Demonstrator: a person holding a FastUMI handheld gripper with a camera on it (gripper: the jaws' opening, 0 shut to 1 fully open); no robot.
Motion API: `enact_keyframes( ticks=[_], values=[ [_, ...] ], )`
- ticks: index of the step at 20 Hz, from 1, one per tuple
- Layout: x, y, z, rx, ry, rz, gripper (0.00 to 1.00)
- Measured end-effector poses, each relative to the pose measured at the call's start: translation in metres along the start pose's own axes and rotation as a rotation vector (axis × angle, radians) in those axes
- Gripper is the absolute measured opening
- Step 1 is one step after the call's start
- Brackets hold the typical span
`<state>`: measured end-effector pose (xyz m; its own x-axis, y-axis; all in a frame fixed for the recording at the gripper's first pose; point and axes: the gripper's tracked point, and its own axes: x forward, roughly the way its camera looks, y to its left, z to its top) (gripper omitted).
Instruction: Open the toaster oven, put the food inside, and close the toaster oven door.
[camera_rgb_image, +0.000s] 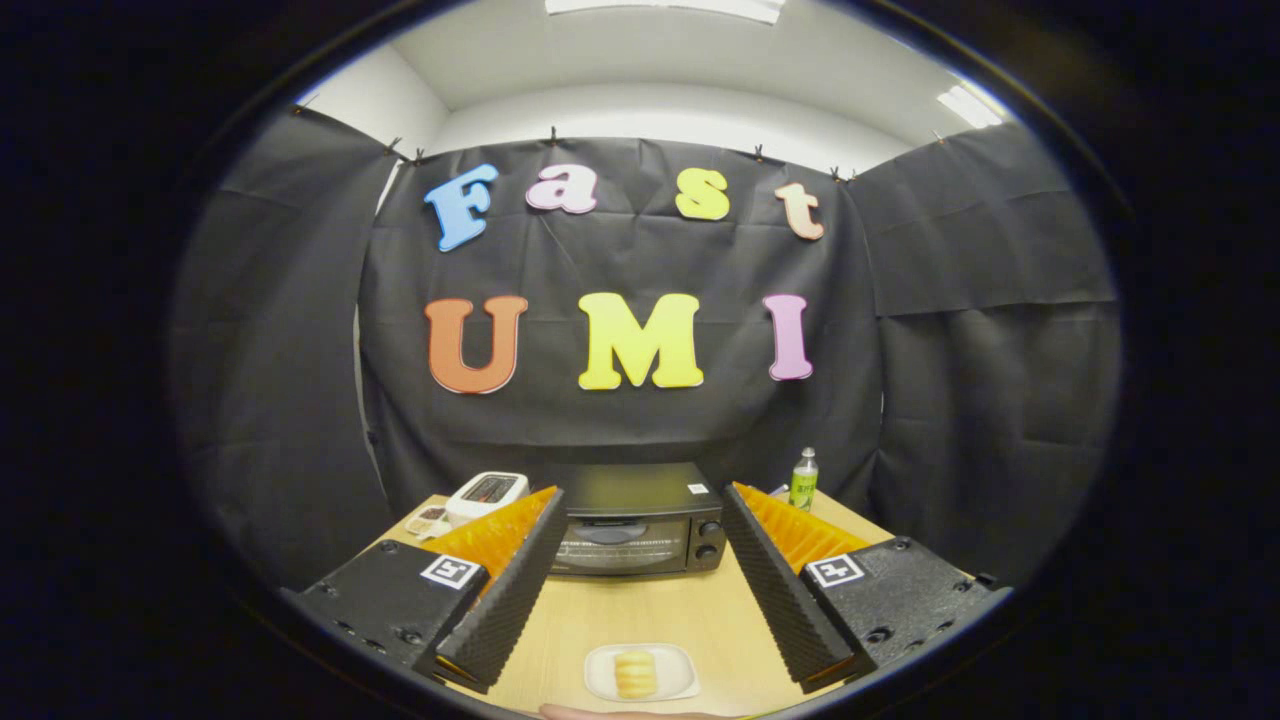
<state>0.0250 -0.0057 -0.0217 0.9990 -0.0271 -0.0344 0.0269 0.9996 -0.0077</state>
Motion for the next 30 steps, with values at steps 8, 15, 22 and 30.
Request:
enact_keyframes(
  ticks=[8, 15, 22, 30],
  values=[
    [0.108, 0.042, -0.039, -0.017, 0.062, 0.089, 1.0],
    [0.226, 0.063, -0.077, -0.079, 0.016, 0.066, 1.0],
    [0.298, 0.056, -0.137, -0.122, 0.113, 0.033, 1.0],
    [0.299, 0.057, -0.156, -0.013, 0.169, 0.066, 1.0]
  ],
)
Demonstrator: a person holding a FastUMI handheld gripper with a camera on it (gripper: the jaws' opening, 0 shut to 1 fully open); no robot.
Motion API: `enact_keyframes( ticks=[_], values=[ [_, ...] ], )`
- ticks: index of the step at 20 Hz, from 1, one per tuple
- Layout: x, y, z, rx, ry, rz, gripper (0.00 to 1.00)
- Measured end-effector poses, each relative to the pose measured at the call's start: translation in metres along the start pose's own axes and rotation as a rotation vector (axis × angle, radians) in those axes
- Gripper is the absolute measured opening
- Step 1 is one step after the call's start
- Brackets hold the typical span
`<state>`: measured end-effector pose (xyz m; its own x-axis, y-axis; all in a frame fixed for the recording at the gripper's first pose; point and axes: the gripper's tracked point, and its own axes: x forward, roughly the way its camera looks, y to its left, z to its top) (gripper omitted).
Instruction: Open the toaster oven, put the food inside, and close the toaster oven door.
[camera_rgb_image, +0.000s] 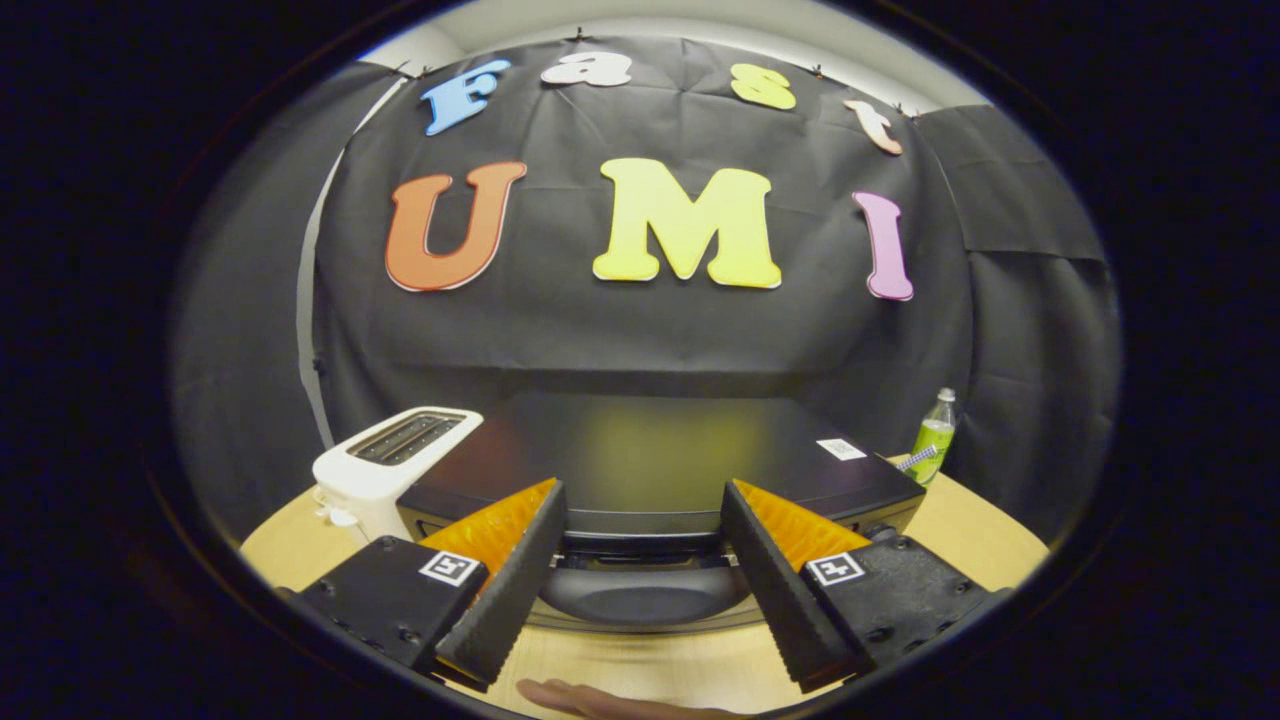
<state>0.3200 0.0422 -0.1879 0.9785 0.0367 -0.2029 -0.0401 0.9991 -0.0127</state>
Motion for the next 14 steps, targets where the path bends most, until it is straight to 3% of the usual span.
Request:
enact_keyframes(
  ticks=[6, 14],
  values=[
    [-0.017, -0.006, -0.013, -0.029, 0.077, -0.015, 1.0],
    [-0.061, -0.006, -0.047, -0.045, 0.148, 0.044, 1.0]
  ],
)
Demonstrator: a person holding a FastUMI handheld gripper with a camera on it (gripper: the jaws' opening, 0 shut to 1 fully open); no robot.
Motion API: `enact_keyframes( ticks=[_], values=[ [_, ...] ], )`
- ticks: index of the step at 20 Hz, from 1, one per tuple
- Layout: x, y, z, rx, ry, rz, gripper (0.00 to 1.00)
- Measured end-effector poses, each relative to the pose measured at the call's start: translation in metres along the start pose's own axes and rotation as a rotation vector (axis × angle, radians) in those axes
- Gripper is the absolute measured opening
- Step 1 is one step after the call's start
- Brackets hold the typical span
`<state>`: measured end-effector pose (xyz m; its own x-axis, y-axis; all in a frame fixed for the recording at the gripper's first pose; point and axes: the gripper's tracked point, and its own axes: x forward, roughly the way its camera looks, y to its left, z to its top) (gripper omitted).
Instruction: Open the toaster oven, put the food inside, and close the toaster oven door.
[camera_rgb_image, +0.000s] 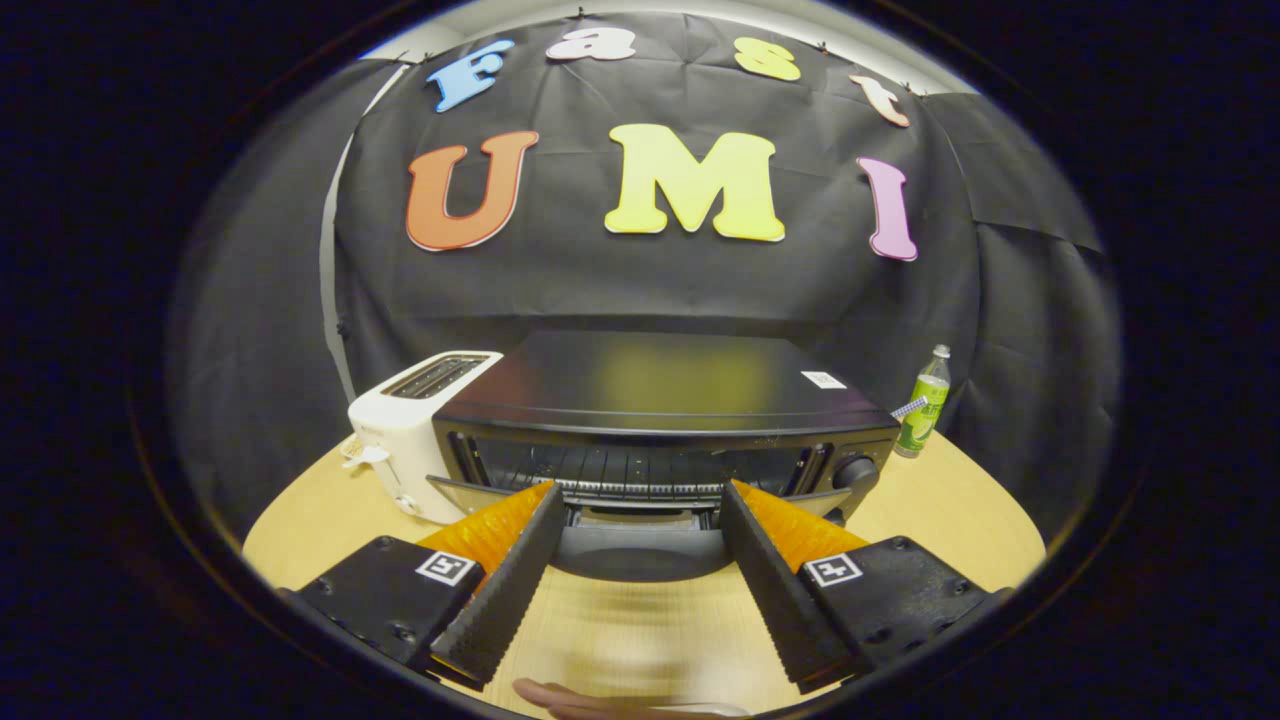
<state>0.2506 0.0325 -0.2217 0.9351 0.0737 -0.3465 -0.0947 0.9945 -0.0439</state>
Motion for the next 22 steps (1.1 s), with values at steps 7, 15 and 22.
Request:
enact_keyframes(
  ticks=[7, 15, 22],
  values=[
    [-0.024, 0.003, -0.042, -0.038, 0.078, -0.009, 1.0],
    [-0.038, 0.004, -0.102, -0.042, 0.189, -0.006, 1.0],
    [-0.033, 0.011, -0.148, -0.074, 0.286, 0.002, 1.0]
  ],
)
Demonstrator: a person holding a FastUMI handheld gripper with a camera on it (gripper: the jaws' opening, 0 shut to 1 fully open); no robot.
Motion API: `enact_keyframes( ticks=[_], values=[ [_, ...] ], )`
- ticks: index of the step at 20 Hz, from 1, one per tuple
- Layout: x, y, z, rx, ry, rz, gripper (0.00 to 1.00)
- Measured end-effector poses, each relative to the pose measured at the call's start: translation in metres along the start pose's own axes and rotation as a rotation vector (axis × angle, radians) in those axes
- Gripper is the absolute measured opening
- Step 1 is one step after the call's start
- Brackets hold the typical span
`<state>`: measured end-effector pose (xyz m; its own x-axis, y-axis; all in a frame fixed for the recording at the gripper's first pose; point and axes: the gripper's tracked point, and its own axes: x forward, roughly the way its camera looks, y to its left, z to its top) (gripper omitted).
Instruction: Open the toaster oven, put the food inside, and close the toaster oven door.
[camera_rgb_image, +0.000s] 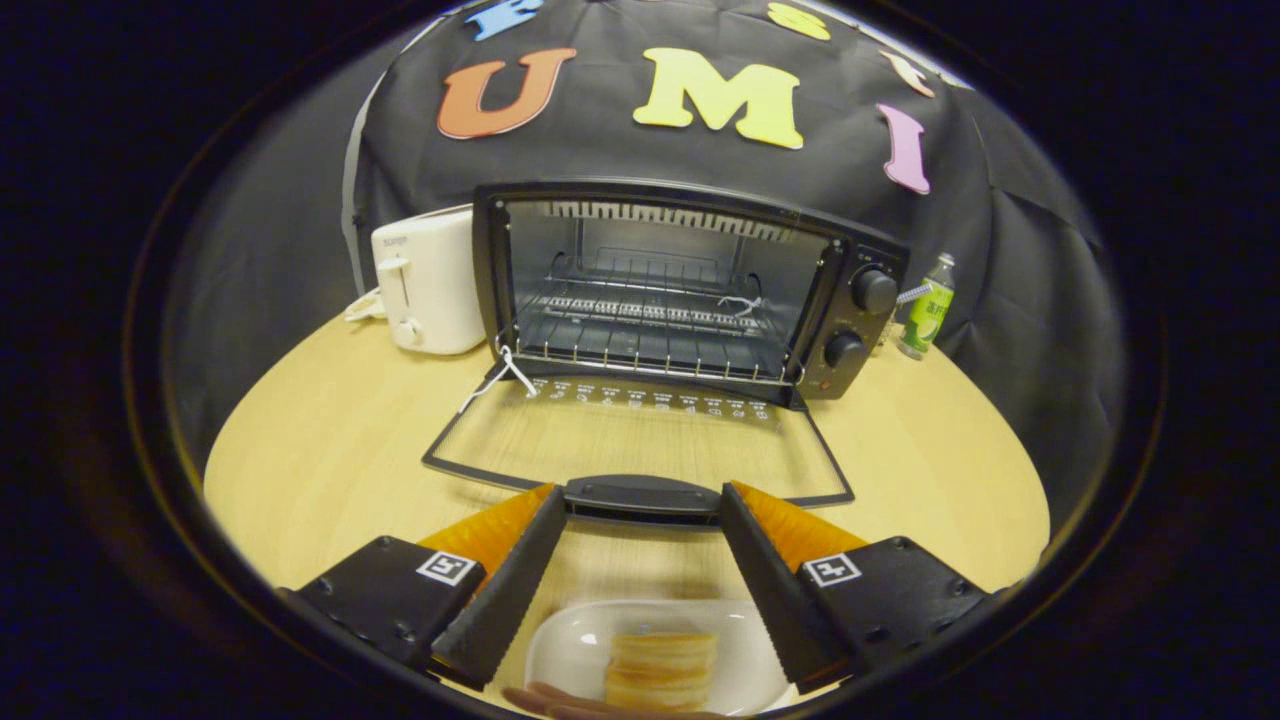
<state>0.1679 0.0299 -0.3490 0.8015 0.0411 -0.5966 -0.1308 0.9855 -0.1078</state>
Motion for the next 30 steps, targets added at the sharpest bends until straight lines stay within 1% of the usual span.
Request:
enact_keyframes(
  ticks=[2, 5, 7, 10, 14, 17, 18, 21, 23, 24, 26, 27, 28, 29, 30],
  values=[
    [-0.005, 0.01, -0.006, 0.037, 0.011, 0.032, 1.0],
    [-0.03, 0.008, 0.005, 0.033, -0.062, 0.024, 1.0],
    [-0.054, 0.007, 0.004, 0.047, -0.102, 0.031, 1.0],
    [-0.085, 0.003, -0.013, 0.063, -0.132, 0.041, 1.0],
    [-0.102, -0.006, -0.049, 0.005, -0.135, 0.011, 1.0],
    [-0.105, -0.009, -0.073, -0.019, -0.111, 0.027, 1.0],
    [-0.101, -0.011, -0.079, 0.003, -0.095, 0.041, 1.0],
    [-0.085, -0.023, -0.098, 0.095, -0.008, 0.045, 1.0],
    [-0.078, -0.016, -0.109, 0.122, 0.04, 0.091, 1.0],
    [-0.08, -0.019, -0.104, 0.121, 0.011, 0.086, 0.99],
    [-0.078, -0.02, -0.107, 0.102, 0.003, 0.074, 0.97],
    [-0.077, -0.02, -0.105, 0.1, -0.005, 0.074, 0.97],
    [-0.076, -0.02, -0.107, 0.115, -0.006, 0.077, 0.97],
    [-0.077, -0.021, -0.104, 0.148, -0.013, 0.081, 0.93],
    [-0.078, -0.022, -0.105, 0.192, -0.015, 0.089, 0.88]
  ],
)
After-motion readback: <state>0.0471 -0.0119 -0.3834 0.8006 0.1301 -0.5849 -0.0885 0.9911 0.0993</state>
